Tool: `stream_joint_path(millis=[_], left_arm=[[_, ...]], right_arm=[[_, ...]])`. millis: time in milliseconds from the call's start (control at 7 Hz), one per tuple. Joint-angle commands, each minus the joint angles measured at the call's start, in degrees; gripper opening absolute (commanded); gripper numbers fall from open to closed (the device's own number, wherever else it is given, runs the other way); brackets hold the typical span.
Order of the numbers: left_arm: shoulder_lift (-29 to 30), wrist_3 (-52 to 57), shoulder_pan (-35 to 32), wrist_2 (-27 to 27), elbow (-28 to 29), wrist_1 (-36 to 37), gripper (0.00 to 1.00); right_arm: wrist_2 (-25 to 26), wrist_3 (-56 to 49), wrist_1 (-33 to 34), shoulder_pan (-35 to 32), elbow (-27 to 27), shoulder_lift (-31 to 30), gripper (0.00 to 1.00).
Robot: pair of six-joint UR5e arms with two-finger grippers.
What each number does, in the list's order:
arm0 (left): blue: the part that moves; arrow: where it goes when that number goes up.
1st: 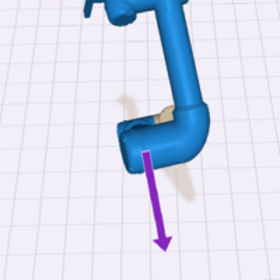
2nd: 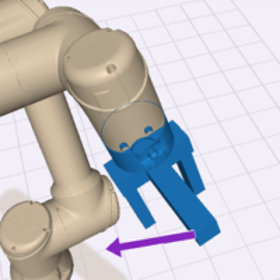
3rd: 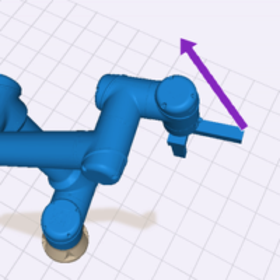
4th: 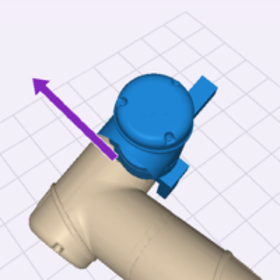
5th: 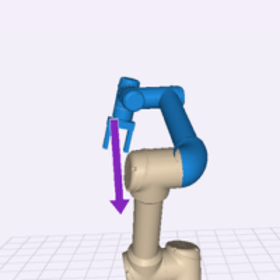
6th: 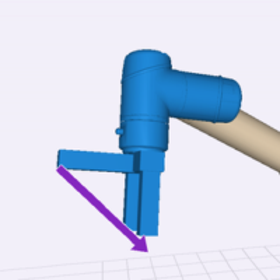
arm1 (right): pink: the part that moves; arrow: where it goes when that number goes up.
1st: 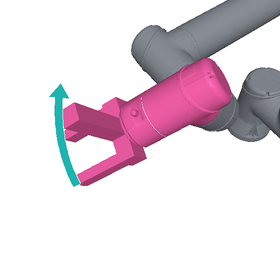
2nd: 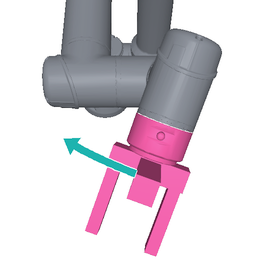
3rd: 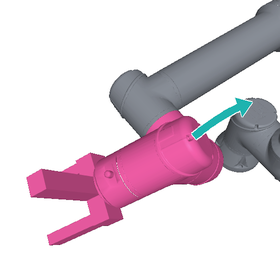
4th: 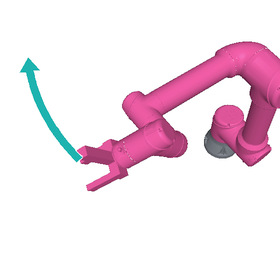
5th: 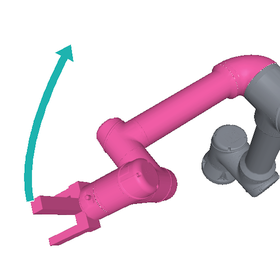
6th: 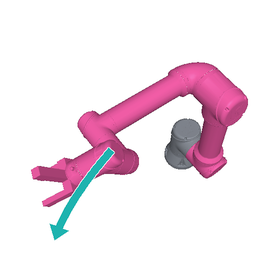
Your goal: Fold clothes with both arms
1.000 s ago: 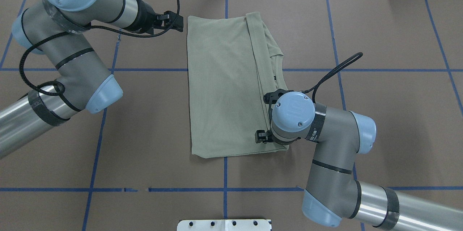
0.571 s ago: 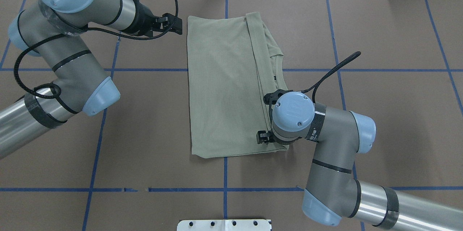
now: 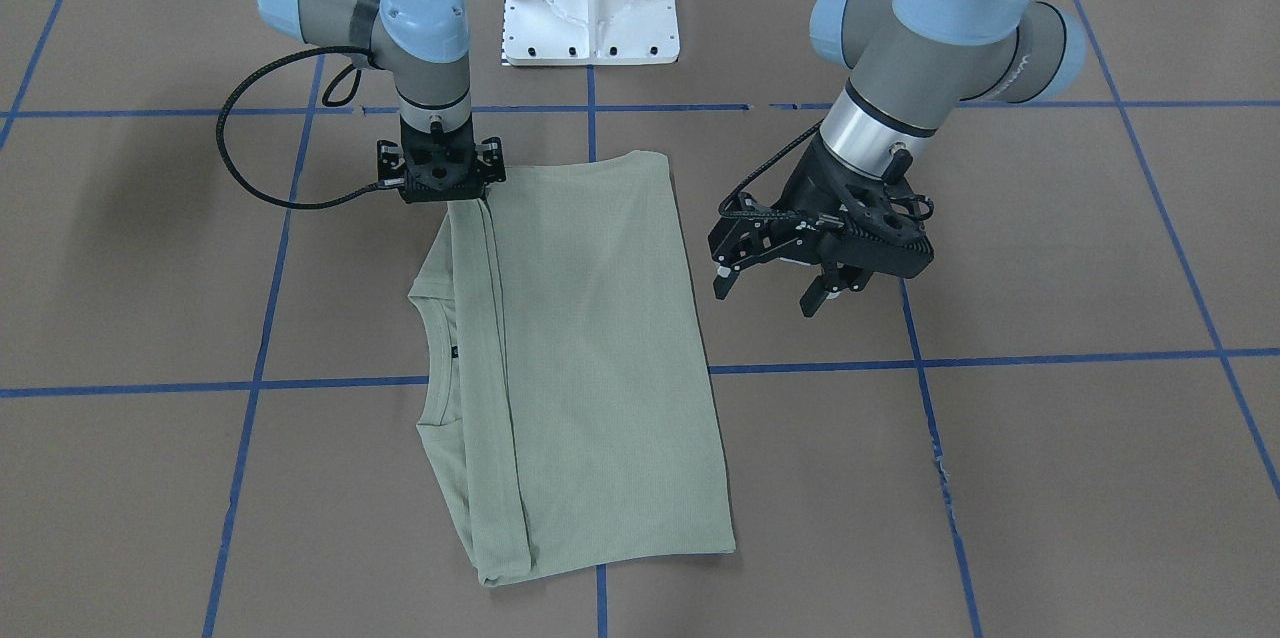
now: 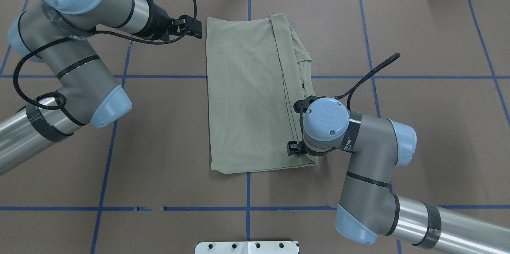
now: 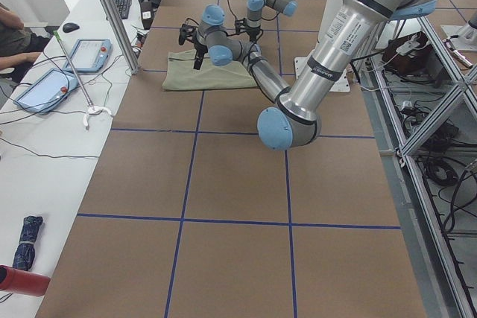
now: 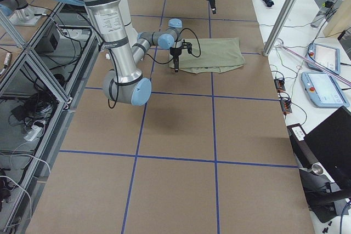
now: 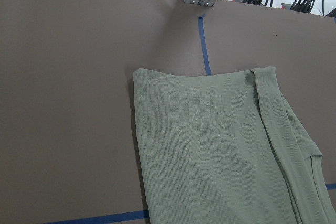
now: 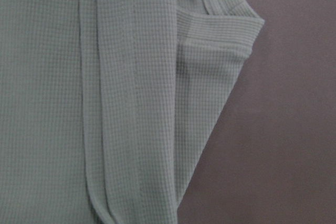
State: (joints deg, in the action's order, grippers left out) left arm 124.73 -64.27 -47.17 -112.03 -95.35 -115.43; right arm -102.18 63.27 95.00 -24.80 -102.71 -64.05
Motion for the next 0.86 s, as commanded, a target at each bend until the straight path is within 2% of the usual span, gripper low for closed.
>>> stream_joint_path(millis=[0,143,429,714], left_arm=[[0.1,-0.1,0.1,0.0,0.0,0.0,1.00],[0.2,-0.2,0.1,0.0,-0.2,0.0,1.00],[0.7,-1.7,0.1,-0.3,-0.2,0.0,1.00],[0.7,-1.7,0.1,-1.3,-1.5,0.1,1.00]], right_arm=[[-0.2,-0.2,-0.1,-1.8,-0.7,-2.3,1.00],[-0.4,-1.6,0.0,-2.6,-1.5,-3.5,1.00],[-0.2,-2.4,-0.3,-3.1,-7.0,-10.5,1.00],[0.0,-3.9,-0.8,-4.5,-7.7,-7.8,1.00]])
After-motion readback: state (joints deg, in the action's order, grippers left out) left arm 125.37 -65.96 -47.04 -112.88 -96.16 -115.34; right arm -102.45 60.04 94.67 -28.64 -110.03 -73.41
